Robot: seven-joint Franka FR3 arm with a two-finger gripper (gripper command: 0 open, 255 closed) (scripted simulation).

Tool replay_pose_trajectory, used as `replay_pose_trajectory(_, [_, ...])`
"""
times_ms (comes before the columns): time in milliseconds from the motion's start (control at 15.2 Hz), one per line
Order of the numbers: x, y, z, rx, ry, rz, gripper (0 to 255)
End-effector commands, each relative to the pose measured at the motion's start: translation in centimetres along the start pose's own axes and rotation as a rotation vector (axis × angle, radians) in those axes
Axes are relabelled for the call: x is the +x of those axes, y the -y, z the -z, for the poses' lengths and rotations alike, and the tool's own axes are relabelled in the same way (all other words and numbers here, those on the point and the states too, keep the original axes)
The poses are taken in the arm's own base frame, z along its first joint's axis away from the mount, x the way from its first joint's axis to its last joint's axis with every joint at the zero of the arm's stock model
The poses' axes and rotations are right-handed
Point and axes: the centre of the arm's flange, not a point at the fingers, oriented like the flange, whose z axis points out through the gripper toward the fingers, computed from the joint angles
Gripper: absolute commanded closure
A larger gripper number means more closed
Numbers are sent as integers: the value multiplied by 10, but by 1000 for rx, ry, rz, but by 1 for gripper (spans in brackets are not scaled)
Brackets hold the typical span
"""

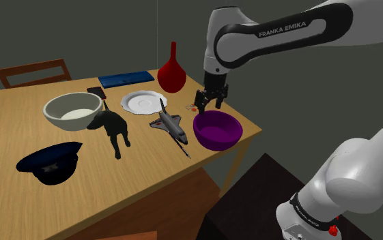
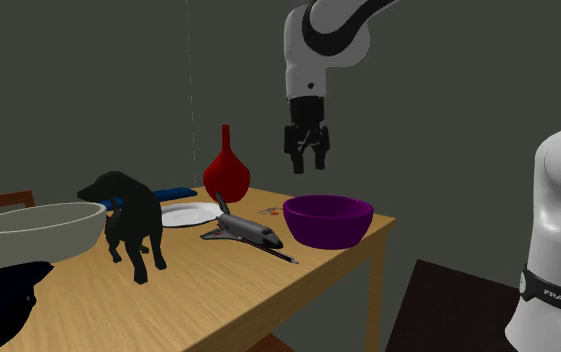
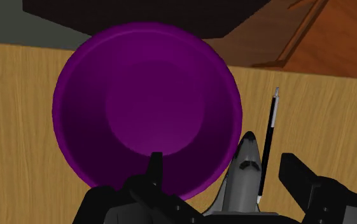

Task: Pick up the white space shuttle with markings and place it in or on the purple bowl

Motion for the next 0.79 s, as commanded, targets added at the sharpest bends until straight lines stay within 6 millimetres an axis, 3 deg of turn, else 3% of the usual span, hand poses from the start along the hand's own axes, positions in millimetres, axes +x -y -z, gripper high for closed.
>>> replay_pose_trajectory(0, [20,7,-16,14,-2,-14,0])
replay_pose_trajectory(726, [138,44,-82,89,-10,-90,0])
